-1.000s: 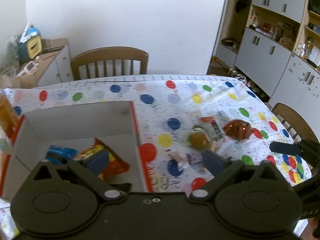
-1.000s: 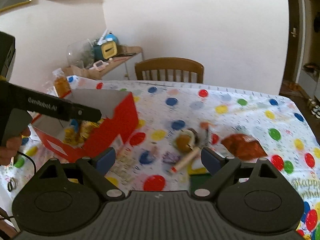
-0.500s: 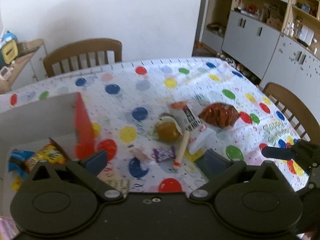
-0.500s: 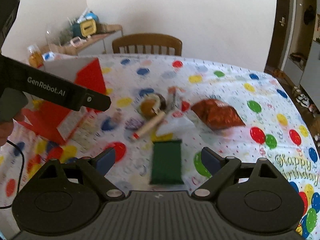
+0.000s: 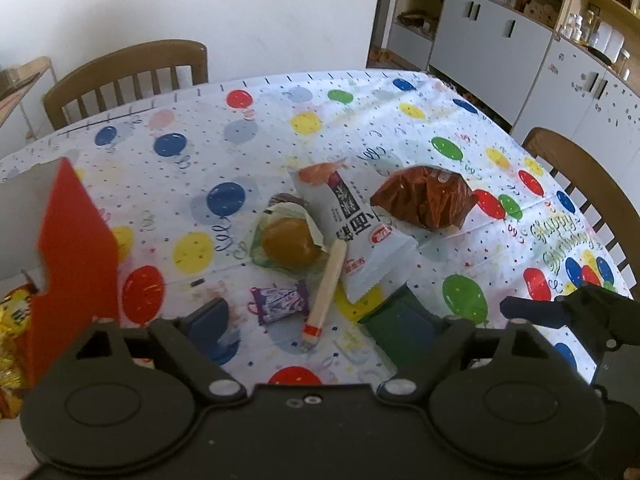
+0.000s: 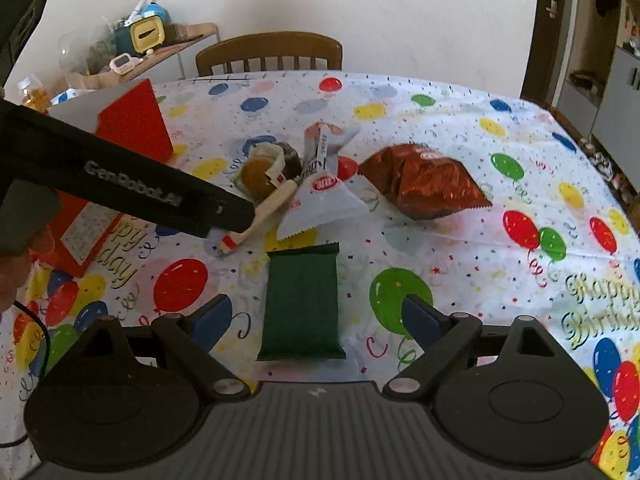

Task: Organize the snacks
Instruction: 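Move both tools back to the remaining snacks and approach the green bar, then grasp the wooden stick snack with the left gripper while the right grasps the green bar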

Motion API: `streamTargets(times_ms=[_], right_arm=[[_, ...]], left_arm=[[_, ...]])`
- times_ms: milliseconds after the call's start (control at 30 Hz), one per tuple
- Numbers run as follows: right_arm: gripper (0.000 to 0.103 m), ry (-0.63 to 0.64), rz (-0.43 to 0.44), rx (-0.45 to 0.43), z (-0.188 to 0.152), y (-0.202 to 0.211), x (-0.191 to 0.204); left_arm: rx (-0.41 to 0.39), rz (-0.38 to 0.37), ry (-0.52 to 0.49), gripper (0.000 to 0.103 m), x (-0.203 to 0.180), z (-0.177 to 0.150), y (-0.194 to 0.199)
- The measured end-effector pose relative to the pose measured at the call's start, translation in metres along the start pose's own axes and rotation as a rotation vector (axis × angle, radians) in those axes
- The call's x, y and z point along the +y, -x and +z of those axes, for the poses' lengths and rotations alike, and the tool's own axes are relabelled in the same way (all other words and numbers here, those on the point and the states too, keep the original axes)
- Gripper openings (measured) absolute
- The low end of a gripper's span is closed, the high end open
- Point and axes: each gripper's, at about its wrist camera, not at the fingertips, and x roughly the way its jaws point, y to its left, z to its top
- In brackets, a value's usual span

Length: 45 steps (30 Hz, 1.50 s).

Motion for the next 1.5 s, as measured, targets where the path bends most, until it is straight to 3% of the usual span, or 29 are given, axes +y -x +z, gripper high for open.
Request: streamTargets(times_ms=[267,367,433,500,967,1033,1100,1500], right_arm=[[0.085,0.015,0.004,0.022,0.000,-0.014,0.003],[0.079,0.020,0.010,0.027,0.000,-0.017,0.005],[0.077,0.018,0.014,0.025,0.000,-0.019,0.006],[0.071,0.017,0.016,0.029,-0.001,-0.021,0.006],[0.052,0.061,-0.038,0.035,-0.002,-0.029,0.016],[0.045,0.063,-0.039,0.034,-0.002,-0.029,0.018],[0.045,0.060,-0.047,0.035,-0.002,-0.029,0.020],[0.044,0.003,-0.028,0.026,-0.001,-0.003,0.018]], left_arm=[[0.033,-0.042,-0.030,0.057,-0.006,0.005,-0.026],[0.050,-0.062,-0.026,0.051,-0.006,0.007,-0.035],[0.058,-0.070,-0.030,0.040,-0.005,0.007,-0.040],[0.062,-0.082,-0.032,0.036,-0.005,0.008,-0.043],[0.098,-0.061,-0.023,0.024,-0.003,0.014,-0.060],[0.099,-0.059,-0.022,0.017,-0.003,0.014,-0.061],[0.103,-0.056,-0.029,0.007,-0.004,0.015,-0.061],[0.096,-0.062,0.000,0.007,-0.003,0.011,-0.045]])
